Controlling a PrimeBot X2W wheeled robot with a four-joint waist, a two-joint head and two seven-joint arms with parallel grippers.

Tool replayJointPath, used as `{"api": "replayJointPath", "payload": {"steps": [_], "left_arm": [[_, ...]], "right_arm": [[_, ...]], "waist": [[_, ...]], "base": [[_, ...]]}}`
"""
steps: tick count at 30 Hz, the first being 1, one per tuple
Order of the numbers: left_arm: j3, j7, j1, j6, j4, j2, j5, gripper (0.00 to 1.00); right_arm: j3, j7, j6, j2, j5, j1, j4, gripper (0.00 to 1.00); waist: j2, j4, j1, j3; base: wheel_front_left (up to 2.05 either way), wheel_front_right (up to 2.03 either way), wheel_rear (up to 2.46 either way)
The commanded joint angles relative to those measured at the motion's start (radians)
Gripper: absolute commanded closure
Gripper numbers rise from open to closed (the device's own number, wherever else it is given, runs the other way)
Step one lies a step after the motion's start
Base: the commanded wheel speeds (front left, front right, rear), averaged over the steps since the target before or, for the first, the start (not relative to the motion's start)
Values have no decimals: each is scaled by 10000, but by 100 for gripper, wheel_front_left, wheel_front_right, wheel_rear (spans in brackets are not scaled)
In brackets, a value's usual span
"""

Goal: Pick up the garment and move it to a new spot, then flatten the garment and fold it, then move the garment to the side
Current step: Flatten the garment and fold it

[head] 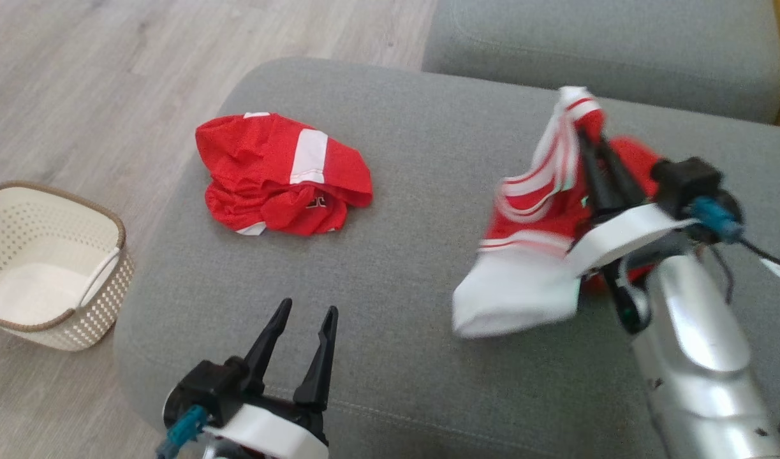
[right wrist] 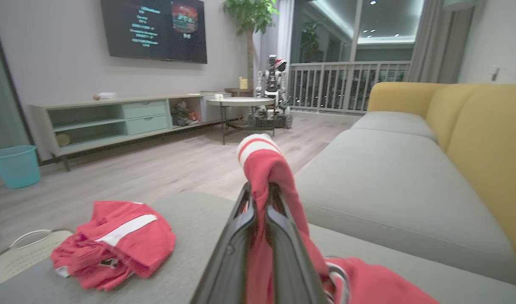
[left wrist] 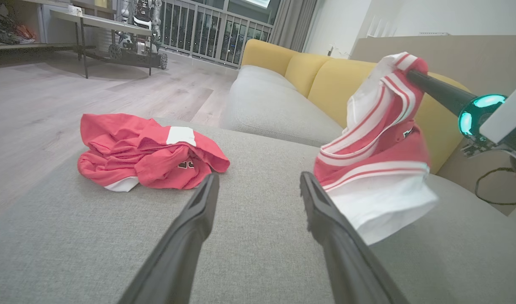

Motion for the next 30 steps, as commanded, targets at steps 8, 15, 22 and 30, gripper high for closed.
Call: {"api": "replayJointPath", "payload": {"steps": [8,15,22,30], "left_arm": [[74,-78,-223,-134,-296,-28,188,0],[-184,-78,-363,-45,-288,-28,35,0],[90,-78,-379,141,-486,-28,-44,0],[696,-78,-372,202,-675,-28,11,0]], "right_arm": [[2098,32,-4,70,856,-1017,1339,100],[2473,-83,-4,70,946,-2066,3292,0],[1825,-105,-4,70,623,-1989,3184,0],[474,-107,-4,70,228,-299,984,0]], "waist": [[0,537,0,-23],[0,717,0,131],[0,200,0,-57],[0,-708,0,-571]], "base": [[0,0,0],[0,0,0],[0,0,0],[0,0,0]]}}
